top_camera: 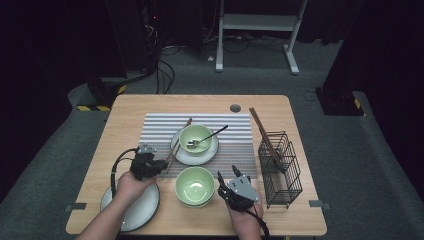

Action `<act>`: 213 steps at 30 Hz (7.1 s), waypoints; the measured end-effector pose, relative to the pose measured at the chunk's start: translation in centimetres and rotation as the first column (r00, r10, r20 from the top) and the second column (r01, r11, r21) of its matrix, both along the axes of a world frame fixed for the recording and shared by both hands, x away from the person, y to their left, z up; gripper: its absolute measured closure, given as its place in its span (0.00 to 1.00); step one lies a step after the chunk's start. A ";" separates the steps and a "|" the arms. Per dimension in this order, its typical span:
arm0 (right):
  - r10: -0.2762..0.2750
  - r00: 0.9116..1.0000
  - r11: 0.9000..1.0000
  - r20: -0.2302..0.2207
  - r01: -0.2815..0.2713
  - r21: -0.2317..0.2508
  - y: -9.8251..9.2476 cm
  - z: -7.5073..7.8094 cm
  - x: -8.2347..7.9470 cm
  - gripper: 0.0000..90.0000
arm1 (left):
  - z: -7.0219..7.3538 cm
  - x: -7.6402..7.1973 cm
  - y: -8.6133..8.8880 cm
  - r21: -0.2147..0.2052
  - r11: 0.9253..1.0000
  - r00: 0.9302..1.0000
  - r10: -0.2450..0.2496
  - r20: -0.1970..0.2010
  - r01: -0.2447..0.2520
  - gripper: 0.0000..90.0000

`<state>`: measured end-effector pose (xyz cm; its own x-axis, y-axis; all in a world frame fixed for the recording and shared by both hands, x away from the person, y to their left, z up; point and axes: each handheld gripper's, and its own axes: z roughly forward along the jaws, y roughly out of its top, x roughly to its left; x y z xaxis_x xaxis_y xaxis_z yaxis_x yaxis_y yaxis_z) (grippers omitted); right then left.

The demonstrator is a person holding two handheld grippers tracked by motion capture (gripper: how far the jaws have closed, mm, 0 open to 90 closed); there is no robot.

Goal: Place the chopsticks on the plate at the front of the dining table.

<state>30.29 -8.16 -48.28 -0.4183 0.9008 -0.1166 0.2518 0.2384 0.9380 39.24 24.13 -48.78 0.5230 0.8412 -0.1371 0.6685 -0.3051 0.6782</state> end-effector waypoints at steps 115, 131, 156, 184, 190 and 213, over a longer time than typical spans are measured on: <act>-0.003 1.000 1.000 0.006 0.003 -0.004 -0.3 0.0 -0.1 0.52 | -0.2 1.3 -1.8 0.045 0.999 1.000 0.006 0.011 -0.006 0.81; -0.002 1.000 1.000 0.007 0.002 -0.005 -0.3 0.0 -0.1 0.52 | -0.1 1.0 -2.7 0.039 0.999 1.000 -0.022 0.003 0.022 0.81; 0.009 1.000 1.000 0.009 -0.009 -0.009 0.0 0.0 0.1 0.52 | -0.1 1.1 -2.6 0.009 1.000 1.000 -0.015 -0.006 0.015 0.79; -0.007 1.000 1.000 -0.026 0.007 -0.020 -0.5 -0.5 0.4 0.51 | 2.0 -3.8 4.7 -0.016 1.000 0.985 0.009 0.174 -0.007 0.64; -0.018 0.999 0.999 -0.051 0.016 -0.030 -0.7 -0.9 0.7 0.51 | 2.0 -5.7 6.9 -0.004 1.000 0.978 0.028 0.204 -0.028 0.55; -0.114 0.950 0.992 -0.291 0.096 -0.078 -0.3 -3.9 2.5 0.43 | 1.1 -7.5 11.7 -0.084 0.993 0.979 0.091 0.182 -0.077 0.46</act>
